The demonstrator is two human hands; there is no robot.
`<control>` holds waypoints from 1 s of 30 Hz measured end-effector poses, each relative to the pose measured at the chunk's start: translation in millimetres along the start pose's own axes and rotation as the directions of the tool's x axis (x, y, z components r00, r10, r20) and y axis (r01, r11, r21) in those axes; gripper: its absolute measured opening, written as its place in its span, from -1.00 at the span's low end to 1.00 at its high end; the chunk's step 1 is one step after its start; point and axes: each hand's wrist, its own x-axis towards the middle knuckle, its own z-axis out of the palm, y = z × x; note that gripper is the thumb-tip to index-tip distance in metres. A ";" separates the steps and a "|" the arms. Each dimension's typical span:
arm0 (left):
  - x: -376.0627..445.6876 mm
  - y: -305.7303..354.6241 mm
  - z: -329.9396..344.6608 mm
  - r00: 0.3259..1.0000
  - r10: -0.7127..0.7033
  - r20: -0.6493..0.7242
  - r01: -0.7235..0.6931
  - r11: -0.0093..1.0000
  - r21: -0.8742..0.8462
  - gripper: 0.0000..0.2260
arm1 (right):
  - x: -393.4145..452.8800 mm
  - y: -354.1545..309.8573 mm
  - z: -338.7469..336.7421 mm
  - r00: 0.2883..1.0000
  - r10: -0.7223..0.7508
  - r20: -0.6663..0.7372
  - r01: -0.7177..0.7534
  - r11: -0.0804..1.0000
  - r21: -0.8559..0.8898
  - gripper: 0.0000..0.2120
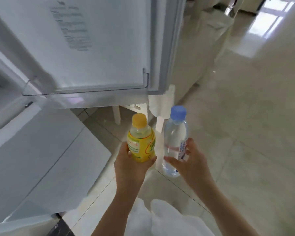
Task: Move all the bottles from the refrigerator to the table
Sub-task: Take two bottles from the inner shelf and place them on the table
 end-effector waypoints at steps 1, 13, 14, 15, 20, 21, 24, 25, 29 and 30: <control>-5.0 5.4 20.6 0.999 -0.003 0.034 0.003 1.000 0.002 -0.51 | 1.7 12.7 -17.0 1.000 0.020 -0.017 -0.020 1.000 0.001 -0.45; -13.9 52.1 198.6 0.962 0.034 0.272 -0.070 0.990 0.125 -0.49 | 46.9 120.6 -156.3 0.963 0.180 -0.199 -0.168 0.983 0.073 -0.47; -8.7 54.5 206.9 0.960 0.034 0.279 -0.073 0.988 0.133 -0.49 | 54.3 124.5 -161.4 0.959 0.194 -0.207 -0.180 0.980 0.081 -0.48; -1.7 57.3 217.5 0.958 0.034 0.284 -0.077 0.987 0.143 -0.49 | 63.9 128.2 -166.9 0.954 0.210 -0.213 -0.195 0.976 0.093 -0.49; 46.9 77.8 264.1 0.955 0.057 0.292 -0.109 0.981 0.164 -0.49 | 122.7 134.4 -189.2 0.944 0.254 -0.209 -0.229 0.964 0.136 -0.47; 58.6 84.0 271.9 0.953 0.062 0.296 -0.115 0.979 0.167 -0.48 | 136.5 132.2 -192.8 0.945 0.251 -0.209 -0.227 0.965 0.131 -0.47; 103.2 107.3 299.8 0.948 0.074 0.308 -0.133 0.976 0.173 -0.49 | 188.8 124.0 -206.6 0.945 0.245 -0.218 -0.226 0.968 0.109 -0.47; 113.0 116.0 305.2 0.947 0.080 0.310 -0.138 0.976 0.170 -0.50 | 201.2 119.7 -209.7 0.948 0.237 -0.213 -0.218 0.970 0.110 -0.47; 160.4 144.6 331.6 0.944 0.116 0.307 -0.169 0.974 0.150 -0.51 | 260.7 108.9 -223.4 0.952 0.207 -0.226 -0.186 0.976 0.113 -0.47; 172.8 150.5 338.5 0.946 0.120 0.302 -0.169 0.976 0.140 -0.51 | 276.4 105.9 -226.6 0.954 0.195 -0.229 -0.174 0.979 0.109 -0.47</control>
